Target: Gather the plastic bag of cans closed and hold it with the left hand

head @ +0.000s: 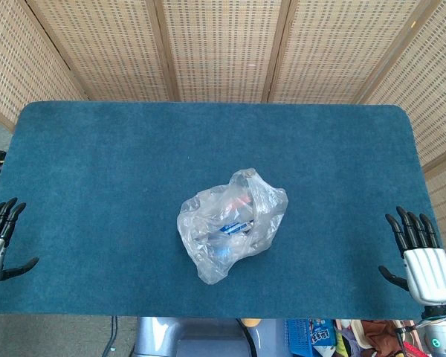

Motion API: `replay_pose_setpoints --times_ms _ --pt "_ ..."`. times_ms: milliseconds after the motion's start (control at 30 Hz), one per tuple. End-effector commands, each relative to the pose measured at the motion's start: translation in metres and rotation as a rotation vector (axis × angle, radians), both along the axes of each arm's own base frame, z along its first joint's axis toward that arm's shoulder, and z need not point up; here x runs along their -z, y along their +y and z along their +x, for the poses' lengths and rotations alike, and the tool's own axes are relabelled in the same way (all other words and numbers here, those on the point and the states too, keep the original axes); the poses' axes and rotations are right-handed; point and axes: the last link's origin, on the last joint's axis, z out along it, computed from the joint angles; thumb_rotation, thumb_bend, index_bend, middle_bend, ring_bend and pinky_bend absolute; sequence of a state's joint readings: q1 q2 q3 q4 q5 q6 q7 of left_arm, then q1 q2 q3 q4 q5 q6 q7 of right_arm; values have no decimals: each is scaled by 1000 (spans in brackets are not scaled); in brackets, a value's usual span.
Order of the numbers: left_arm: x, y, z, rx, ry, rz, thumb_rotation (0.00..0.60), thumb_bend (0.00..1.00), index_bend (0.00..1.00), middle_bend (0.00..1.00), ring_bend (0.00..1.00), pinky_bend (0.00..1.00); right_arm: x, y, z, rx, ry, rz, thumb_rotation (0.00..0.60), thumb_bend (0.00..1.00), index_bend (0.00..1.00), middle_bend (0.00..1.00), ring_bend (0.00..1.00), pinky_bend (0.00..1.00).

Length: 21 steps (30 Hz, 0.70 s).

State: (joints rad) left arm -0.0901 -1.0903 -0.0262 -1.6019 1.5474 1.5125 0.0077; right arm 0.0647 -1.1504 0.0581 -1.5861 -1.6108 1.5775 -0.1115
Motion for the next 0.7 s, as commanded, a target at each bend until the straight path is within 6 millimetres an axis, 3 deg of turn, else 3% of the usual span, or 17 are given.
replay_pose_setpoints --times_ms 33,233,333,500,567,700 --pt "-1 0 0 -2 -1 2 600 122 0 0 0 0 0 0 0 3 -2 1 600 0 0 0 0 0" --pt "-4 -1 1 6 -9 18 600 122 0 0 0 0 0 -3 -1 7 -21 11 600 0 0 0 0 0" --pt "-6 -1 2 10 -21 29 600 123 0 0 0 0 -1 -16 0 1 -66 30 600 0 0 0 0 0" --pt "-8 3 3 11 -24 44 600 124 0 0 0 0 -19 -83 15 -63 -80 48 600 0 0 0 0 0" --pt "-9 4 3 8 -24 48 600 124 0 0 0 0 -24 -101 22 -69 -99 56 600 0 0 0 0 0" --pt "-9 6 3 0 -31 55 600 125 0 0 0 0 -28 -150 43 -86 -170 66 600 0 0 0 0 0"
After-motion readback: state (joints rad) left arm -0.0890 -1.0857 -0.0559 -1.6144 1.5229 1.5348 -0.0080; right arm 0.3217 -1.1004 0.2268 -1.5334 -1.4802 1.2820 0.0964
